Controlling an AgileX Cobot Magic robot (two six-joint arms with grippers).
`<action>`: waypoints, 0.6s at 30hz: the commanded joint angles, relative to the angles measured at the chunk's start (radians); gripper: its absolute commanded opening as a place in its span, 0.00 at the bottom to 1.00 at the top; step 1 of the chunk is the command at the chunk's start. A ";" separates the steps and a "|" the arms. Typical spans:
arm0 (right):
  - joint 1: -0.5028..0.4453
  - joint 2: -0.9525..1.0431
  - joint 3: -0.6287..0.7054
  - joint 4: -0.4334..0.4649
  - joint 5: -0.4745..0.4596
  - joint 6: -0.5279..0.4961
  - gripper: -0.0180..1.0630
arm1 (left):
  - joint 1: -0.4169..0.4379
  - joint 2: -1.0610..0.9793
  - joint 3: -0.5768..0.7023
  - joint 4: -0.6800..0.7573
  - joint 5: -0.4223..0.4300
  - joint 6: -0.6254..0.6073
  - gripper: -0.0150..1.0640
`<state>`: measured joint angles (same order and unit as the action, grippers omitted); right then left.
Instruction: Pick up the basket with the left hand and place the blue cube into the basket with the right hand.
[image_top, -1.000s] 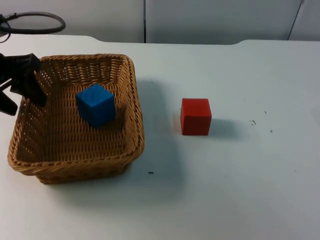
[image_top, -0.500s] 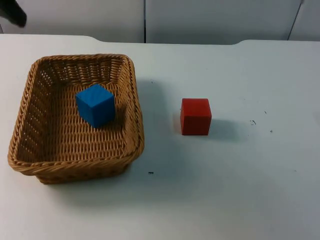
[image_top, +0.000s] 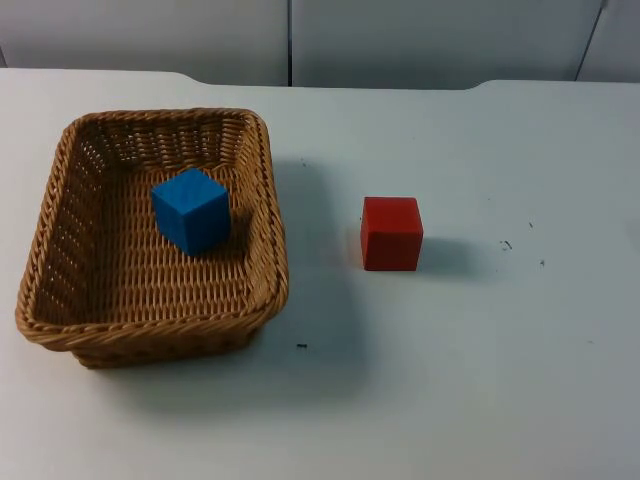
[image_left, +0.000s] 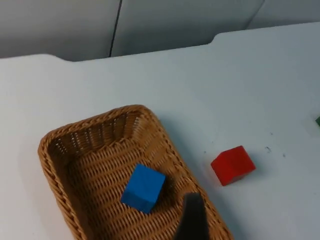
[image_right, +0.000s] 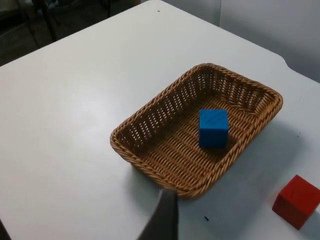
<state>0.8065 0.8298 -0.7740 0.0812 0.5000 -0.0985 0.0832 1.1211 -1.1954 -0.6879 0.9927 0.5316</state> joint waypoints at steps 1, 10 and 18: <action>0.004 -0.005 0.006 0.001 0.003 -0.011 0.74 | 0.005 -0.072 0.032 -0.009 0.026 0.023 0.60; 0.004 -0.005 0.006 0.003 0.033 -0.014 0.74 | 0.005 -0.439 0.315 -0.011 -0.006 0.034 0.60; 0.004 -0.016 0.006 0.099 0.130 -0.177 0.75 | 0.005 -0.802 0.512 0.052 0.004 -0.027 0.60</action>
<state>0.8065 0.8251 -0.7740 0.1488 0.6118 -0.2246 0.0832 0.4164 -0.7157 -0.6729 0.9909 0.5412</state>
